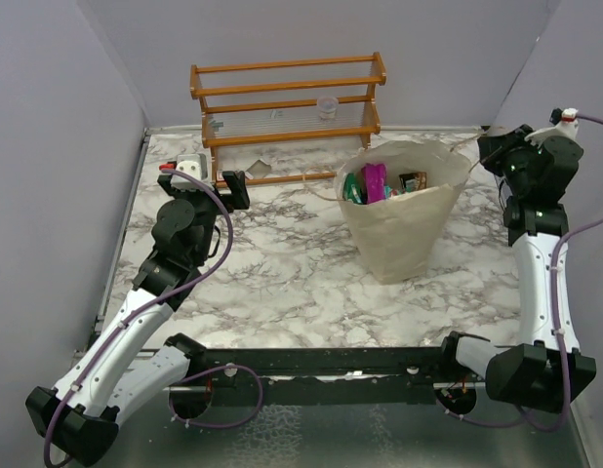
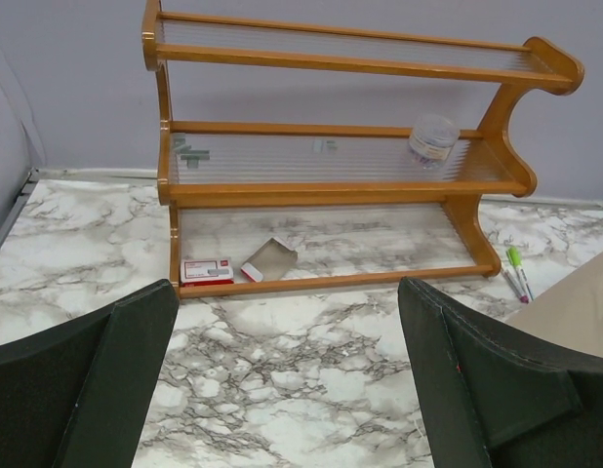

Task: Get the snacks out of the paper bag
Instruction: Adjust the paper bag at the center of the board.

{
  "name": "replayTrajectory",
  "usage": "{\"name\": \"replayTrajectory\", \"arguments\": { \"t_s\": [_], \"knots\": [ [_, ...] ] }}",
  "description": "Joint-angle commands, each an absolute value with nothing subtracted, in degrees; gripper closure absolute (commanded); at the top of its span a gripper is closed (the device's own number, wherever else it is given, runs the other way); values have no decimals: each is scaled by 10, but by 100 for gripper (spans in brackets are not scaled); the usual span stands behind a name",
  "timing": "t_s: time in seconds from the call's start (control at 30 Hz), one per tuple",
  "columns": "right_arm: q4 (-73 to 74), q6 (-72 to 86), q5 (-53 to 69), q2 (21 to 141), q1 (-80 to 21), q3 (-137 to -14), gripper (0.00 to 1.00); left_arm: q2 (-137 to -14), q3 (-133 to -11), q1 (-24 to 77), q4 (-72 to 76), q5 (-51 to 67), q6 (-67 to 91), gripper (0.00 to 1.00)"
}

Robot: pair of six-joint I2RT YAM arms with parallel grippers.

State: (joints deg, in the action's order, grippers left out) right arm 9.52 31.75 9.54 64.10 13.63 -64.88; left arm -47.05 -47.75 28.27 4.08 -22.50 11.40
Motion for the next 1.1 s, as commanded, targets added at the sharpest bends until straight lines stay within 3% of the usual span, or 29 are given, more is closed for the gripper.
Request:
{"name": "replayTrajectory", "arguments": {
  "t_s": [0.0,0.13,0.27,0.47,0.6,0.9,1.07],
  "knots": [
    [37,289,184,647,142,-745,99,-466,-474,288,55,-226,107,1],
    [52,265,209,652,142,-787,98,-466,-474,288,55,-226,107,1],
    [54,272,309,665,142,-805,98,-464,-474,288,55,-226,107,1],
    [-24,337,537,653,137,-732,98,-463,-475,288,54,-219,108,1],
    [-12,316,569,625,102,-708,98,-466,-476,288,55,-194,116,1],
    [-30,322,590,620,51,-698,98,-505,-500,288,56,-12,158,1],
    [21,288,583,623,48,-711,98,-538,-512,289,91,185,245,4]
  ]
}}
